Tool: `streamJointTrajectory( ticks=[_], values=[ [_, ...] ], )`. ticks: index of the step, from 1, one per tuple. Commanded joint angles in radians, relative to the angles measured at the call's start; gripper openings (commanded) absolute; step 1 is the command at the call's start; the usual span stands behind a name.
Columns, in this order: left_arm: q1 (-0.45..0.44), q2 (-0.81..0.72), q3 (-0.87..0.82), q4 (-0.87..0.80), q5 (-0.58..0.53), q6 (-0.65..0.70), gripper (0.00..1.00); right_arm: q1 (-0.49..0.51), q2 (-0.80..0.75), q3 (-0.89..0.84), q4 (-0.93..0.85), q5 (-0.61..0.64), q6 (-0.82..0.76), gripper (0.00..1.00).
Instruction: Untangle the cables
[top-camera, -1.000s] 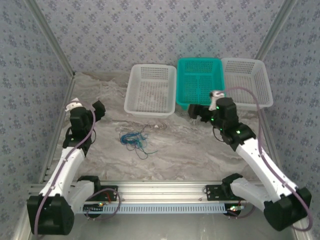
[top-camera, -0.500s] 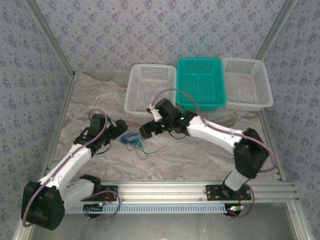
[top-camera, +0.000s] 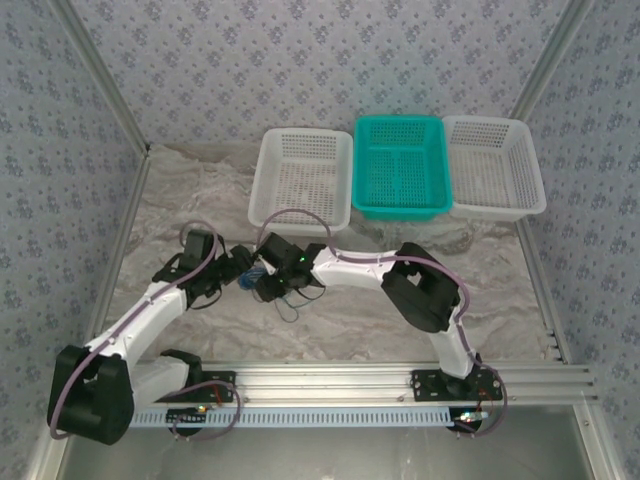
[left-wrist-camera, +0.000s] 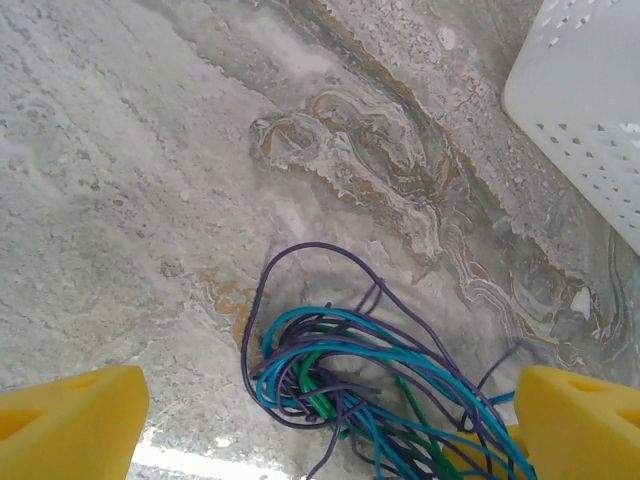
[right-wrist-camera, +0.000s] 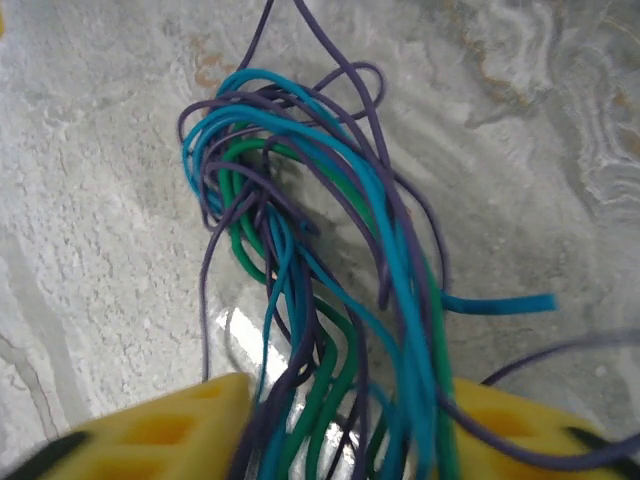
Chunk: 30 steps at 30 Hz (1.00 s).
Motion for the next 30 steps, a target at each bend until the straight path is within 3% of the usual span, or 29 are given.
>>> streamJointTrajectory(
  ticks=[1, 2, 4, 8, 13, 19, 25, 27, 30],
  values=[
    [0.012, -0.043, 0.000, -0.023, 0.014, 0.016, 0.95, -0.017, -0.073, -0.055, 0.029, 0.037, -0.019, 0.16],
    [0.018, -0.048, 0.003, -0.027, 0.028, 0.022, 0.95, -0.027, -0.104, -0.087, 0.051, 0.022, -0.021, 0.06],
    [0.030, -0.052, 0.012, -0.032, 0.061, 0.038, 0.94, -0.057, -0.158, -0.147, 0.092, -0.038, -0.031, 0.00],
    [0.035, -0.050, 0.034, 0.023, 0.206, 0.129, 0.90, -0.103, -0.266, -0.265, 0.150, -0.216, -0.115, 0.00],
    [0.033, -0.043, 0.040, 0.136, 0.407, 0.192, 0.87, -0.178, -0.344, -0.313, 0.124, -0.336, -0.156, 0.00],
    [0.025, -0.043, 0.025, 0.255, 0.478, 0.164, 0.87, -0.208, -0.409, -0.341, 0.103, -0.445, -0.226, 0.00],
    [0.015, 0.032, 0.010, 0.346, 0.544, 0.092, 0.93, -0.207, -0.448, -0.368, 0.141, -0.416, -0.213, 0.00],
    [-0.004, 0.067, 0.012, 0.376, 0.580, 0.077, 0.87, -0.208, -0.452, -0.374, 0.148, -0.373, -0.206, 0.00],
    [-0.029, 0.085, 0.017, 0.366, 0.583, 0.081, 0.60, -0.211, -0.455, -0.376, 0.144, -0.279, -0.192, 0.00]
  ],
)
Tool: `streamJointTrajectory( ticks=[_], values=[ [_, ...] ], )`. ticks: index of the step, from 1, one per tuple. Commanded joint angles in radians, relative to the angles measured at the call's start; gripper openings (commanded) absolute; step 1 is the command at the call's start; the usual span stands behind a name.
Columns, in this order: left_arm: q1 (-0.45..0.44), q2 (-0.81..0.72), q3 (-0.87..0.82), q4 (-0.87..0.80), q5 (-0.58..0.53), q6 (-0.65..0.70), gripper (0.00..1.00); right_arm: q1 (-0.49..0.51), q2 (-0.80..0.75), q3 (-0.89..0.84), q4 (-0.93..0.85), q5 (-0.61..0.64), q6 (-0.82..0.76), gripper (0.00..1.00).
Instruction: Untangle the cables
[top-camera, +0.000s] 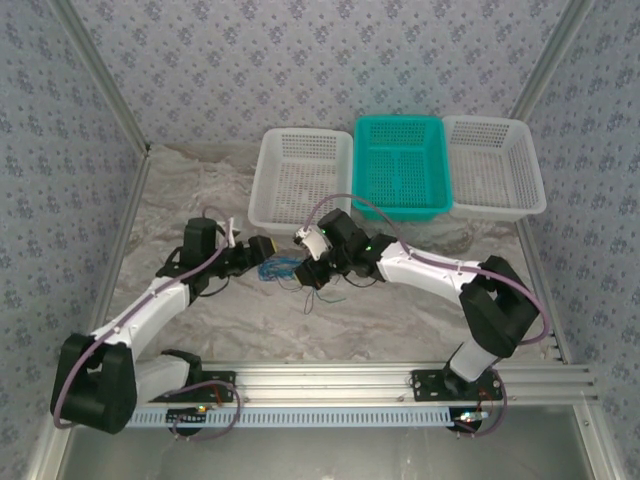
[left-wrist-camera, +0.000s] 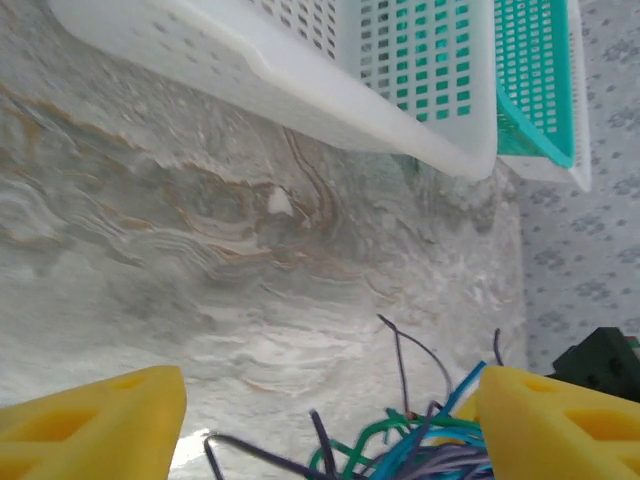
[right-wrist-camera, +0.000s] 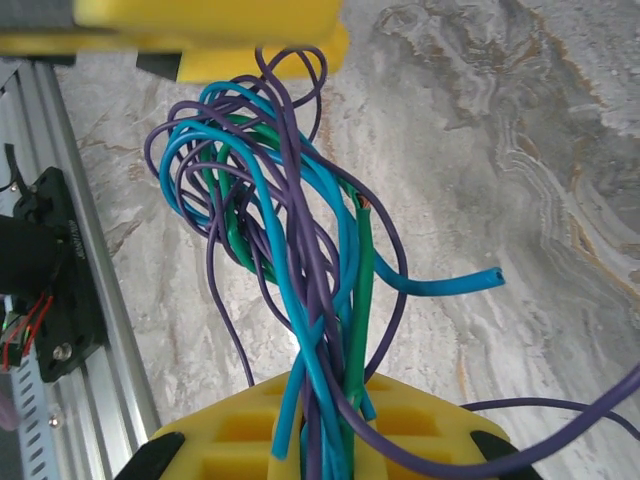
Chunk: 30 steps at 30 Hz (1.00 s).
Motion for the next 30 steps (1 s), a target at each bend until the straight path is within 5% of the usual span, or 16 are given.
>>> streamJointTrajectory(
  ticks=[1, 3, 6, 18, 25, 26, 30],
  values=[
    [-0.022, 0.002, 0.010, 0.035, 0.042, -0.014, 0.48, -0.003, -0.030, -0.009, 0.017, 0.090, 0.008, 0.00],
    [-0.022, -0.016, 0.011, -0.005, -0.016, -0.012, 0.19, -0.009, -0.037, -0.020, 0.027, 0.107, 0.018, 0.00],
    [-0.021, -0.071, 0.016, -0.068, -0.124, -0.004, 0.00, -0.006, -0.046, -0.034, 0.027, 0.109, 0.016, 0.00],
    [0.007, -0.228, 0.028, -0.215, -0.384, 0.034, 0.04, 0.004, -0.103, -0.190, 0.005, 0.180, -0.015, 0.01],
    [0.012, -0.218, -0.009, -0.120, -0.282, 0.025, 0.00, -0.003, -0.101, -0.241, 0.041, 0.224, 0.008, 0.08],
    [0.010, -0.210, -0.009, -0.113, -0.272, 0.024, 0.00, -0.003, -0.095, -0.241, 0.044, 0.227, 0.012, 0.11],
    [0.006, -0.201, -0.001, -0.126, -0.272, 0.032, 0.00, 0.000, -0.074, -0.228, 0.031, 0.275, 0.035, 0.47]
  ],
)
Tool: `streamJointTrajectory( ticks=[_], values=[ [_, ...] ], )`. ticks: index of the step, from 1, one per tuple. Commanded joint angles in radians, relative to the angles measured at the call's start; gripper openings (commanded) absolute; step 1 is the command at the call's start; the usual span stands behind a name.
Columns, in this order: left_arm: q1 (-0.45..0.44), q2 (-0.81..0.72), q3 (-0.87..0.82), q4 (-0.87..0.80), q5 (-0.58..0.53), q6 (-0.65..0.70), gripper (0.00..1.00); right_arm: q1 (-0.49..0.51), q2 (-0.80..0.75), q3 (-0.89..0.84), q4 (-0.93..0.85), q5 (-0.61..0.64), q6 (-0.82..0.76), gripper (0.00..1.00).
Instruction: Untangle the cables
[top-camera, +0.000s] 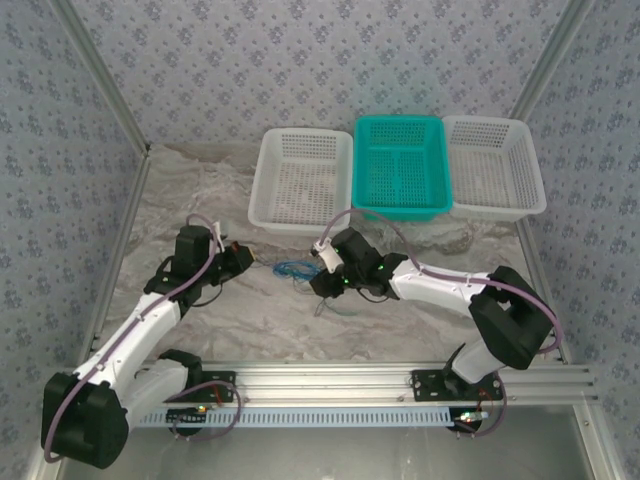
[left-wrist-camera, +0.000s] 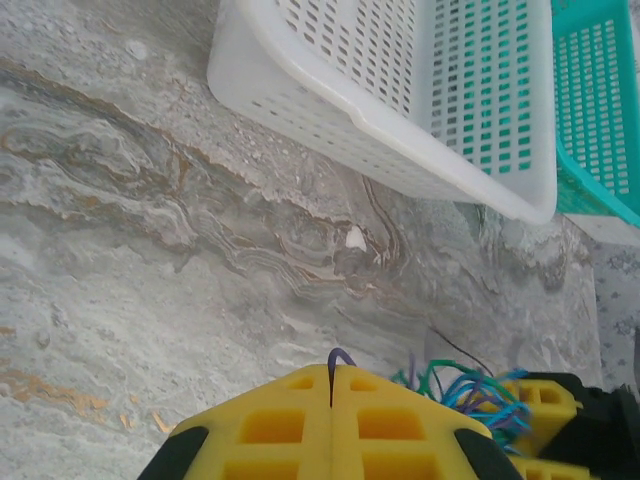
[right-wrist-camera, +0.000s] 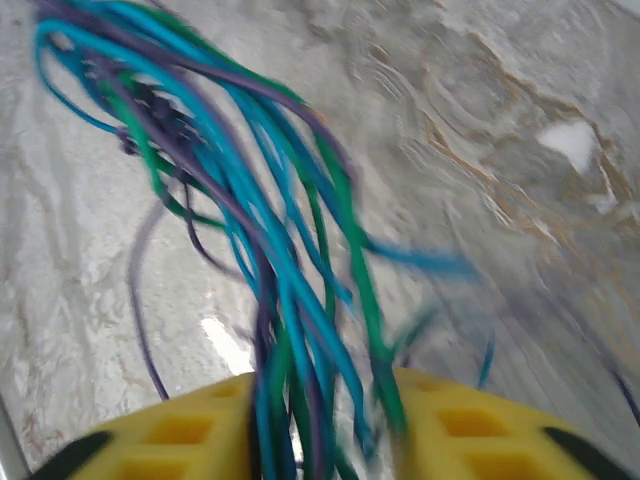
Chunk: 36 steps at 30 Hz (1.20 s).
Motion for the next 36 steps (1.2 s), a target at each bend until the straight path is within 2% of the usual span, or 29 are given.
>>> streamJointTrajectory(
  ticks=[1, 7, 10, 14, 17, 20, 23, 25, 27, 28, 32, 33, 36],
  values=[
    [0.004, -0.006, 0.008, 0.043, -0.011, 0.029, 0.00, -0.003, 0.005, -0.012, -0.070, 0.068, 0.022, 0.49],
    [-0.048, 0.031, 0.018, 0.049, -0.011, 0.074, 0.00, 0.029, -0.137, 0.000, -0.049, 0.069, -0.014, 0.66],
    [-0.081, 0.069, 0.030, 0.055, -0.020, 0.083, 0.00, 0.064, -0.156, 0.000, 0.049, 0.059, -0.054, 0.74],
    [-0.123, 0.090, 0.057, 0.050, -0.053, 0.087, 0.00, 0.090, -0.093, 0.026, 0.188, 0.091, -0.070, 0.78],
    [-0.150, 0.089, 0.075, 0.032, -0.093, 0.080, 0.00, 0.115, -0.009, 0.044, 0.326, 0.087, -0.111, 0.78],
    [-0.162, 0.089, 0.082, 0.030, -0.103, 0.068, 0.01, 0.153, 0.084, 0.053, 0.465, 0.136, -0.182, 0.76],
    [-0.168, 0.088, 0.081, 0.029, -0.108, 0.070, 0.01, 0.170, 0.192, 0.077, 0.578, 0.202, -0.254, 0.66],
    [-0.170, 0.087, 0.081, 0.029, -0.118, 0.072, 0.01, 0.172, 0.252, 0.103, 0.622, 0.244, -0.255, 0.36],
    [-0.174, 0.088, 0.081, 0.017, -0.131, 0.077, 0.01, 0.181, 0.268, 0.099, 0.663, 0.264, -0.240, 0.16],
    [-0.175, 0.086, 0.084, 0.006, -0.139, 0.083, 0.01, 0.187, 0.268, 0.094, 0.674, 0.265, -0.235, 0.10],
    [-0.176, 0.078, 0.081, -0.019, -0.174, 0.097, 0.05, 0.213, 0.246, 0.092, 0.599, 0.262, -0.247, 0.09],
    [-0.176, 0.076, 0.079, -0.020, -0.188, 0.095, 0.10, 0.217, 0.238, 0.087, 0.581, 0.256, -0.247, 0.09],
    [-0.176, 0.072, 0.072, -0.011, -0.222, 0.087, 0.36, 0.221, 0.208, 0.055, 0.578, 0.244, -0.231, 0.02]
  ],
)
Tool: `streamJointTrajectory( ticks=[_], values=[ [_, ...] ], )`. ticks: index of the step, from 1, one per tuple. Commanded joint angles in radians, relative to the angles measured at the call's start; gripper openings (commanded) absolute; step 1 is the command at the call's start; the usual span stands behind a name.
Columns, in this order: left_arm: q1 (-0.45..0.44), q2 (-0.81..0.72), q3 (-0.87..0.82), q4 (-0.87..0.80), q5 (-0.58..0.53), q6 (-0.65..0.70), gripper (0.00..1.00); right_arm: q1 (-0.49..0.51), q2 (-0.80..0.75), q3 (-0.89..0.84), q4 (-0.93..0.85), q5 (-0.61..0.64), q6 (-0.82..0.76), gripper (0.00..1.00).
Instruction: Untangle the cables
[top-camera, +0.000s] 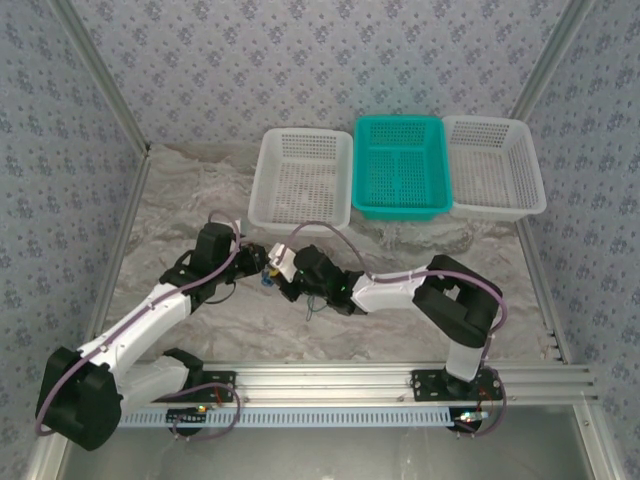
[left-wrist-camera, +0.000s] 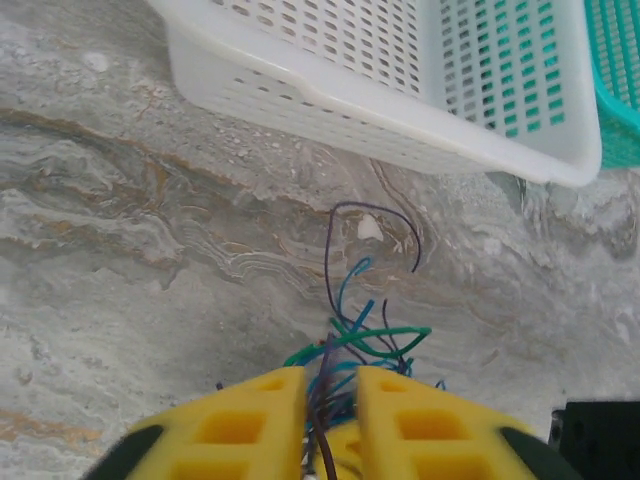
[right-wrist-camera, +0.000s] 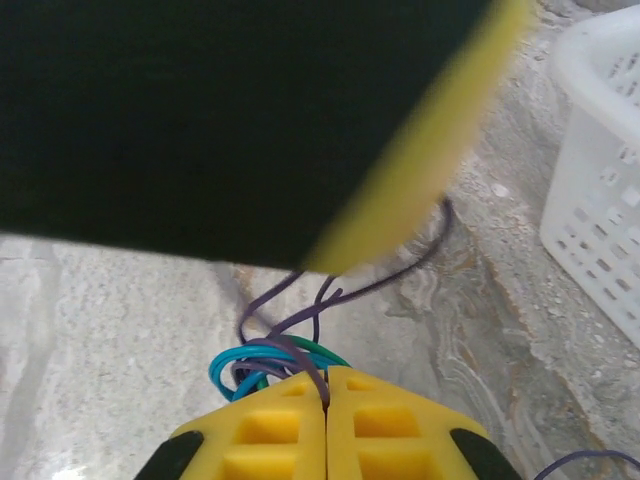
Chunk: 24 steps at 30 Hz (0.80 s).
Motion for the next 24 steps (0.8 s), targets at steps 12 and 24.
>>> streamJointTrajectory(
  ticks=[12, 24],
  values=[
    [-0.006, -0.265, -0.088, -0.064, -0.270, 0.011, 0.86, -0.092, -0.121, -0.005, -0.178, -0.148, 0.206, 0.44],
    [-0.014, -0.221, -0.058, -0.129, -0.208, 0.043, 0.86, -0.098, -0.437, -0.151, -0.536, 0.088, 0.447, 0.63]
  ],
)
